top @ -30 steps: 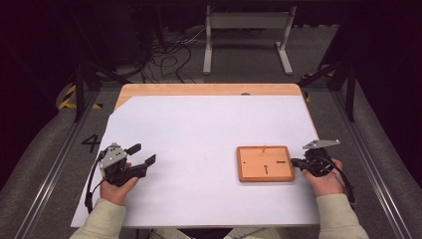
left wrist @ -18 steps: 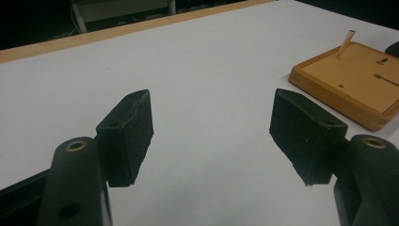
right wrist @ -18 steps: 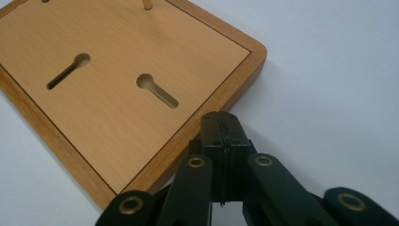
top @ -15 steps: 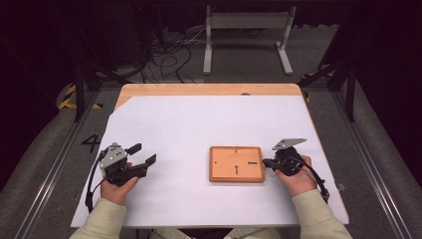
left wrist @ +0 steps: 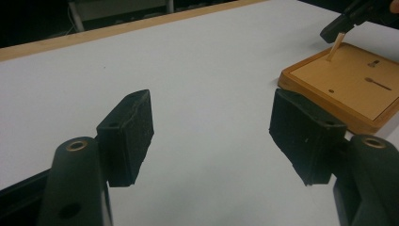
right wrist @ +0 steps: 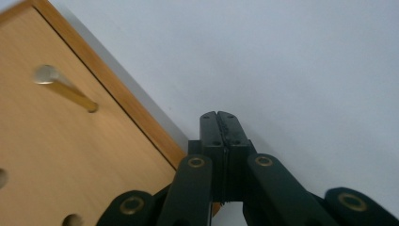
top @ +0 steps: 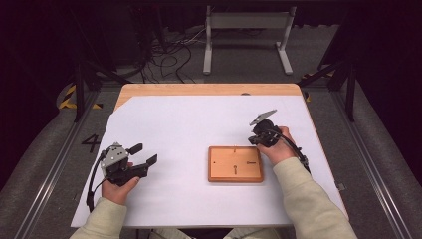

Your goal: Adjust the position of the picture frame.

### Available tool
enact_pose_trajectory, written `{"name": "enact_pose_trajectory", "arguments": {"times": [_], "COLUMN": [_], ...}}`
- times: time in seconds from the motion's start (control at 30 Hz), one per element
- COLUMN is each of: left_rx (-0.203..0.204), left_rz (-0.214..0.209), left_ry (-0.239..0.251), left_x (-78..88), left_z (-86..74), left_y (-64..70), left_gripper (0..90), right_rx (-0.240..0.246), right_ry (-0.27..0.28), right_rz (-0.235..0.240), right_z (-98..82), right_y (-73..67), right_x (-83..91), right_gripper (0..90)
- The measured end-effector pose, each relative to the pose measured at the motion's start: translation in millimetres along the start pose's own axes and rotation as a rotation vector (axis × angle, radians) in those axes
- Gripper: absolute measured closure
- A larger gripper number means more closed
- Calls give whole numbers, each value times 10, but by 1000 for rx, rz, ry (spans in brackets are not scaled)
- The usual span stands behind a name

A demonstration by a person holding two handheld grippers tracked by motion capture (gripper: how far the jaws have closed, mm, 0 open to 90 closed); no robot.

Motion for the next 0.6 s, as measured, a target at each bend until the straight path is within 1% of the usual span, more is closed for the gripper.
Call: {"name": "enact_pose_trajectory", "arguments": {"times": [0.07,0.1,0.13,0.23,0.27,0.3,0.37,0.4,0.47,0.5,0.53,0.57,0.6], "left_rx": [6,7,9,17,23,20,14,7,9,1,-2,-8,-6], "left_rz": [-3,-2,-2,-5,-11,-20,-27,-35,-43,-51,-58,-62,-74], "left_ry": [-6,-4,-5,-10,-11,-17,-23,-33,-36,-43,-49,-54,-63], "left_x": [2,3,5,7,3,1,-3,-15,-22,-27,-33,-40,-49], "left_z": [2,3,3,5,6,9,15,26,30,35,38,40,41], "left_y": [4,6,8,11,18,27,46,79,97,108,121,128,141], "left_gripper": [322,322,324,334,356,374,410,426,458,458,497,497,515], "right_rx": [13,21,27,48,55,62,73,81,95,95,110,110,114], "right_ry": [-52,-77,-74,-108,-119,-127,-137,-138,-137,-137,-138,-138,-136], "right_rz": [10,31,29,53,60,63,83,91,106,106,127,127,138], "right_z": [4,-1,0,-33,-57,-75,-139,-171,-235,-235,-296,-296,-326], "right_y": [18,12,9,-31,-49,-59,-121,-159,-237,-237,-309,-309,-348], "right_x": [-95,-128,-120,-71,-44,-24,44,76,143,143,208,208,239], "right_gripper": [900,900,900,900,900,900,900,900,900,900,900,900,900]}}
Point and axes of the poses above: each handheld gripper's, and its own axes: x roughly backward along the jaws, z roughly out of its top, y roughly to its right, the point moved 2 cm from there along -x, roughly forward along the jaws, and after that the axes turned 15 degrees about -z, right-handed, at the moved point
